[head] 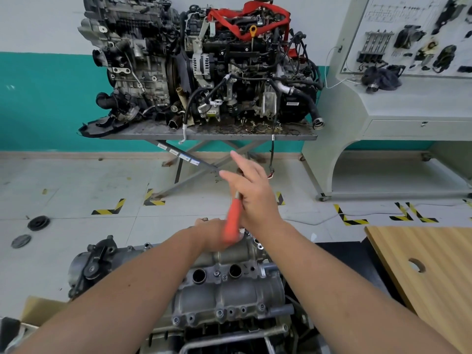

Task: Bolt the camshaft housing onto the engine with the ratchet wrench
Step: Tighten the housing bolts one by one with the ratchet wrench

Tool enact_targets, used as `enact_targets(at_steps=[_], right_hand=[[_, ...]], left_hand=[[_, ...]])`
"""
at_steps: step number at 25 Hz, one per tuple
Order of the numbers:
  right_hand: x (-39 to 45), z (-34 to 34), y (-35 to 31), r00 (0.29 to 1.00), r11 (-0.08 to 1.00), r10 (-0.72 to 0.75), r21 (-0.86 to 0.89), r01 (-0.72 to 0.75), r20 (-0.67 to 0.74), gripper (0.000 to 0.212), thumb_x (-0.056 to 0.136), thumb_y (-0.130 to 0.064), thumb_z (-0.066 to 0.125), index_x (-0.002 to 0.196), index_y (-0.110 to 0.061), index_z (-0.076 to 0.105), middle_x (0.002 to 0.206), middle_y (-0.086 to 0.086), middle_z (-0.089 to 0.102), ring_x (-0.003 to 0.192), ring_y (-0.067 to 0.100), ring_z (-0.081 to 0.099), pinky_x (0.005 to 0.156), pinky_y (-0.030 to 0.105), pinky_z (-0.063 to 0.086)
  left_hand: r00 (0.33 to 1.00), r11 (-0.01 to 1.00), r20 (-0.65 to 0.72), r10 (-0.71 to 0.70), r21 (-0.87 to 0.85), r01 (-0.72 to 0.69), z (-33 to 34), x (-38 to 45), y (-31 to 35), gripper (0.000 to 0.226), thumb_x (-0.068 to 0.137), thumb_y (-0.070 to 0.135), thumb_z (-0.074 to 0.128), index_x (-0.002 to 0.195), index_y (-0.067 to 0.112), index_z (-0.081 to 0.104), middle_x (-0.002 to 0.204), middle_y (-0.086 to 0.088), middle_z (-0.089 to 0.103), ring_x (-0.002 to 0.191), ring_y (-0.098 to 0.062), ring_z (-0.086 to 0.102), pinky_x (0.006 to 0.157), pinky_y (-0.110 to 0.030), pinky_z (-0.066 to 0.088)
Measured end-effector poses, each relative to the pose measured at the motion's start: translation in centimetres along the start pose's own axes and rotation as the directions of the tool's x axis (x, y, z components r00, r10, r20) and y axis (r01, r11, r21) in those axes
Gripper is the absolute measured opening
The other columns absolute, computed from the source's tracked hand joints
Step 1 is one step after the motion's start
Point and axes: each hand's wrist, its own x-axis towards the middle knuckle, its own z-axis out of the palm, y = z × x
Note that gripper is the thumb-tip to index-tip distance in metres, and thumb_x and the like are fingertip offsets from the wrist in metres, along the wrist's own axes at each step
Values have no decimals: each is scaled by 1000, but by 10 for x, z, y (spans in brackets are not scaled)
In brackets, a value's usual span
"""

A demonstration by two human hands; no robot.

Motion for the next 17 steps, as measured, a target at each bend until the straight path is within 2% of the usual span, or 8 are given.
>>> enact_targets(at_steps=[3, 5, 7, 10, 12, 14, 16, 17], right_hand=[[18, -3, -4, 963, 881, -163, -408, 240, 215, 25, 78, -2, 59, 96, -8, 76, 104, 13, 71, 100, 38, 65, 88, 43, 48], [30, -8, -16, 910, 823, 53, -534, 193, 410, 27, 93, -27, 54, 110, -11, 68, 101, 11, 65, 97, 36, 61, 86, 45, 44], [46, -15, -22, 808, 763, 274, -629, 147, 522, 42, 100, -47, 35, 121, -18, 57, 111, 8, 61, 102, 32, 58, 80, 43, 39], [71, -27, -23, 697, 739, 459, -672, 44, 550, 25, 102, -31, 37, 107, -18, 58, 104, 8, 66, 85, 29, 61, 69, 36, 40], [78, -31, -23, 528, 760, 649, -459, -460, 547, 19, 99, -19, 39, 94, -13, 56, 87, 8, 72, 74, 28, 68, 68, 35, 51], [66, -30, -23, 369, 400, 722, 82, -913, 585, 14, 99, -11, 42, 89, -13, 51, 71, 3, 72, 65, 22, 72, 66, 30, 47], [51, -28, -20, 345, -8, 749, 528, -849, 565, 18, 100, -7, 49, 83, -14, 51, 67, -1, 65, 63, 15, 69, 65, 29, 42], [42, -24, -17, 363, -114, 763, 664, -739, 535, 22, 99, -8, 53, 79, -16, 51, 68, -2, 62, 66, 15, 68, 66, 27, 42]], left_hand=[[995, 926, -100, -28, -378, -12, -15, -8, 0, 23, 103, 25, 49, 115, 27, 68, 125, 4, 65, 118, -12, 53, 100, -26, 38], [988, 846, -90, -122, -531, 56, -30, -14, 1, 21, 101, 30, 45, 106, 35, 65, 117, 10, 66, 106, -5, 57, 91, -28, 40], [981, 752, -39, -189, -648, 119, -44, -19, -4, 35, 103, 47, 32, 123, 36, 59, 116, 12, 69, 108, -7, 63, 97, -39, 38], [968, 610, 84, -237, -762, 216, -64, -25, -21, 58, 99, 67, 18, 130, 38, 58, 116, 11, 72, 115, -14, 62, 102, -48, 32], [955, 592, 164, -246, -755, 282, -73, -28, -31, 64, 97, 71, 14, 128, 37, 59, 117, 7, 72, 120, -15, 59, 106, -51, 26], [943, 615, 208, -261, -717, 328, -80, -29, -36, 70, 95, 73, 12, 125, 35, 62, 115, 4, 73, 120, -15, 57, 110, -53, 21], [934, 639, 250, -253, -682, 356, -86, -29, -39, 74, 93, 75, 10, 124, 33, 63, 114, 3, 74, 119, -14, 56, 111, -54, 18], [930, 646, 274, -244, -669, 367, -88, -29, -39, 76, 93, 76, 9, 125, 34, 63, 114, 2, 74, 119, -13, 55, 111, -55, 16]])
